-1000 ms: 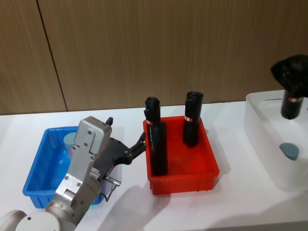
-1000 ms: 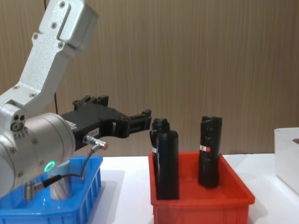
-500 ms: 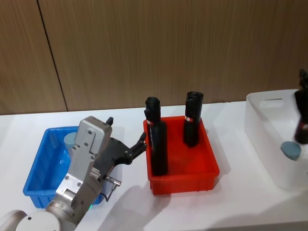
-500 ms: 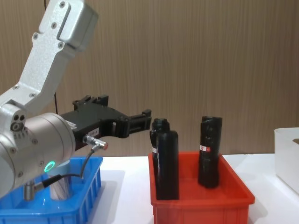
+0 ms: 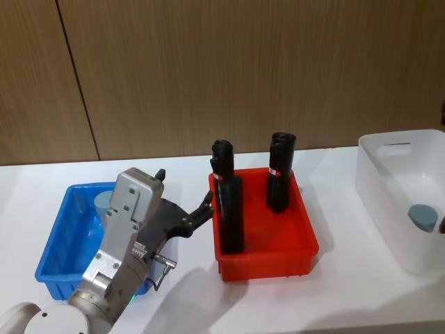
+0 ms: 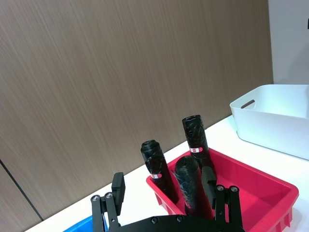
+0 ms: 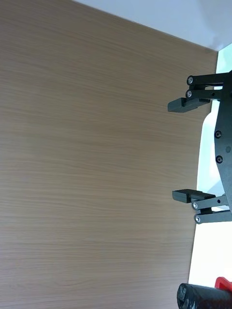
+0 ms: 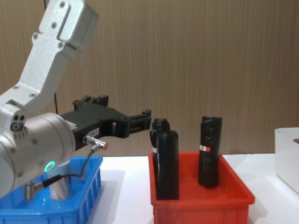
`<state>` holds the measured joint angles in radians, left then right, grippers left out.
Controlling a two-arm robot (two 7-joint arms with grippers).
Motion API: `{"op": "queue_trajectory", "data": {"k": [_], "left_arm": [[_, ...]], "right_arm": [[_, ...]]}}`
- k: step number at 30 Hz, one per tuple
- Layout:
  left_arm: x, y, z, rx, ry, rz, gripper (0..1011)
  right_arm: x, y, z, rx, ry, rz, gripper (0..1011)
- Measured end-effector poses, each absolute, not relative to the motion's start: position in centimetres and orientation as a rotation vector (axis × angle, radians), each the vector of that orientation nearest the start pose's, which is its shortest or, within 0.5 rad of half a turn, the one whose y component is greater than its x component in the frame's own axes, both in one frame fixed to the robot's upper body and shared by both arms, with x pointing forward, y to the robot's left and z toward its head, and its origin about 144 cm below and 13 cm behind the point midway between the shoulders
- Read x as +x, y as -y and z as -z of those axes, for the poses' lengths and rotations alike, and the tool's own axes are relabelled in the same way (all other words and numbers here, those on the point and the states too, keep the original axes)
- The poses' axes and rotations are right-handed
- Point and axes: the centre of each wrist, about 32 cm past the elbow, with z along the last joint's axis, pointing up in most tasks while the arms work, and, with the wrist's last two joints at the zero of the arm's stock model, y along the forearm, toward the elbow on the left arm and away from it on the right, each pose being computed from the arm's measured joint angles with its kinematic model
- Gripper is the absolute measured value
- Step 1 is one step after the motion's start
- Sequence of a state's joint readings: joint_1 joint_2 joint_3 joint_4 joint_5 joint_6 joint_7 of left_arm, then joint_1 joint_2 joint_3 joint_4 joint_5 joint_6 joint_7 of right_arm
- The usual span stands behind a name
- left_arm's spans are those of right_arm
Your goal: Pick the cotton swabs from the blue box and place them into the white box.
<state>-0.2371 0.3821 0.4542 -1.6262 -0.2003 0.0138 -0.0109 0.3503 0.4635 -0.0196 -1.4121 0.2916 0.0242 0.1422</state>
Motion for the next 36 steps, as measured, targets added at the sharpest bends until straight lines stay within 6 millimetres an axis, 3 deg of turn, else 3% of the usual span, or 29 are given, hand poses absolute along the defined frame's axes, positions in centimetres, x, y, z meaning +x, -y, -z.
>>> {"op": "queue_trajectory", "data": {"k": [36], "left_arm": [[49.20,-19.84,-120.44,0.061,0.268,-1.124,1004]], "right_arm": [[54.04,37.79,-125.78,0.003,0.277,1.496,1002]]}}
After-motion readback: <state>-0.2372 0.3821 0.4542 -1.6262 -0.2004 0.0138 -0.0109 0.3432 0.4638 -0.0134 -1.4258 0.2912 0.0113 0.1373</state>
